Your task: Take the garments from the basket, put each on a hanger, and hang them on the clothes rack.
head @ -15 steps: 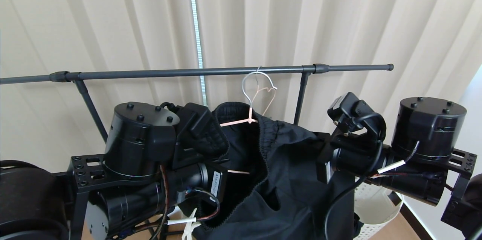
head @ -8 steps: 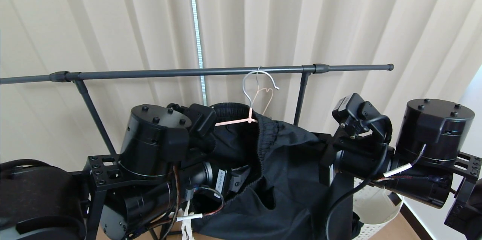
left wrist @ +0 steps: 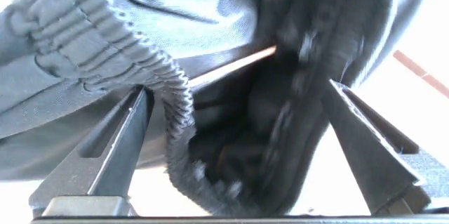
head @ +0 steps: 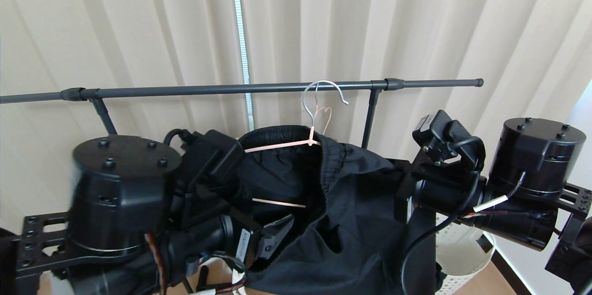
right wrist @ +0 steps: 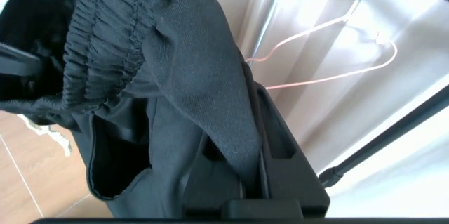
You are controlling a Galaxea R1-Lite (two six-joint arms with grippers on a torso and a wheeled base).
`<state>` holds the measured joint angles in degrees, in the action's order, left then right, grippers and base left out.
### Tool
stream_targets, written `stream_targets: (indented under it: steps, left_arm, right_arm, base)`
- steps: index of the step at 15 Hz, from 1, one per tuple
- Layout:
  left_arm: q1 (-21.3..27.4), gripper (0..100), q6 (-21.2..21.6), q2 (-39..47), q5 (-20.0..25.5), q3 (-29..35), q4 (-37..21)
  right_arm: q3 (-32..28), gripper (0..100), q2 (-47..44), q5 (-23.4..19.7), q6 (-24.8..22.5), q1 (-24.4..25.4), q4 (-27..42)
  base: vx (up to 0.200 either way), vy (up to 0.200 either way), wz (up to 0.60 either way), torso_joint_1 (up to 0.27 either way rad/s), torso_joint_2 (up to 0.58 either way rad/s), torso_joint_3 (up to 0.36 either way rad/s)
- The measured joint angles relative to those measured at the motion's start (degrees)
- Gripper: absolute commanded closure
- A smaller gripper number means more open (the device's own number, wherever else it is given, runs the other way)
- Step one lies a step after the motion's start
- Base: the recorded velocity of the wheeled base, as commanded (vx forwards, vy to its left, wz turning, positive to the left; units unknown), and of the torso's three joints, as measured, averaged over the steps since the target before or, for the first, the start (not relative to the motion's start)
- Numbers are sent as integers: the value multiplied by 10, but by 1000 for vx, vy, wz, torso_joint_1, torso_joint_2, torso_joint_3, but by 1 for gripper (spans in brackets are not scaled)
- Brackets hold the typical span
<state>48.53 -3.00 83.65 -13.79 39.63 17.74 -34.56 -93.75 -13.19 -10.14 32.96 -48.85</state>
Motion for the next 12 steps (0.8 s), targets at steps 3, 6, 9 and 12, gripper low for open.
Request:
stream_targets:
  steps: [3, 6, 9, 12]
  left_arm:
    - [1, 0, 19, -42, 4, -33, -1]
    - [0, 0, 75, -59, 12, -64, 0]
    - [0, 0, 93, -68, 15, -68, 0]
    - [-1, 0, 107, -86, 37, -65, 0]
  right_arm:
    - [2, 100, 0, -7, 0, -3, 0]
    - [3, 100, -1, -12, 0, -3, 0]
    - [4, 100, -1, -12, 0, -3, 1]
    - [4, 100, -2, -15, 0, -9, 1]
  base:
    - [0, 0, 0, 0, 0, 0]
    - [0, 0, 0, 0, 0, 0]
    - [0, 0, 0, 0, 0, 0]
    - [0, 0, 0, 0, 0, 0]
